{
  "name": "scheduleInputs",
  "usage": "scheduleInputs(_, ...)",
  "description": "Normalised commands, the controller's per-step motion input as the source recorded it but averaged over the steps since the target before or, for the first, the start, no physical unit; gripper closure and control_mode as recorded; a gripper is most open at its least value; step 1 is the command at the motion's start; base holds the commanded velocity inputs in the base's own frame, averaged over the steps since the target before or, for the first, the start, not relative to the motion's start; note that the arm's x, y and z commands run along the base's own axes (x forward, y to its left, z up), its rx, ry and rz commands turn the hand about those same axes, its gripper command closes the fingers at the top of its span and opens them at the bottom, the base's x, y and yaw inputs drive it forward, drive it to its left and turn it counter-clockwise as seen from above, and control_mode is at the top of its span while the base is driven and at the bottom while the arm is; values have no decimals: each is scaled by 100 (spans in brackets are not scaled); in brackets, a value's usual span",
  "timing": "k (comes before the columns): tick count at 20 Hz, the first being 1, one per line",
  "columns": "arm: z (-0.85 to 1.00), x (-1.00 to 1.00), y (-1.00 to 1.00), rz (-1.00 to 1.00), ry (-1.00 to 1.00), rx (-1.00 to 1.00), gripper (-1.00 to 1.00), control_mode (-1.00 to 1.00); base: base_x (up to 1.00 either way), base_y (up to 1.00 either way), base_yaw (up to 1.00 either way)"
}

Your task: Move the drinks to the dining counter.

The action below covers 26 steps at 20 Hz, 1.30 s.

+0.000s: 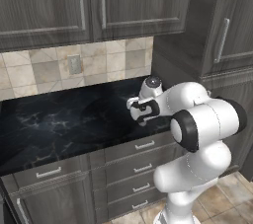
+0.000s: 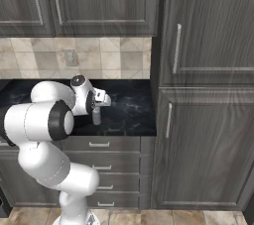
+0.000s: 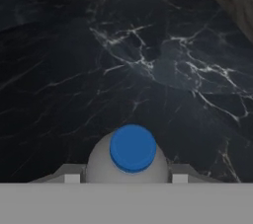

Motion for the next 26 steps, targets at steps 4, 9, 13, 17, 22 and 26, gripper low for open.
scheduleInputs(4,6,-3,0,0,-7,0,100,-100,0,0,0)
scheduleInputs(9,49,-25,0,0,-42,-3,100,-100,0,0,0)
scheduleInputs(13,34,-32,0,0,-35,-2,100,-100,0,0,0)
scheduleInputs(17,0,0,0,0,0,0,100,-100,0,0,0)
scheduleInputs(22,10,-15,0,0,-1,0,100,-100,0,0,0)
scheduleInputs(26,71,-32,0,0,0,5,100,-100,0,0,0)
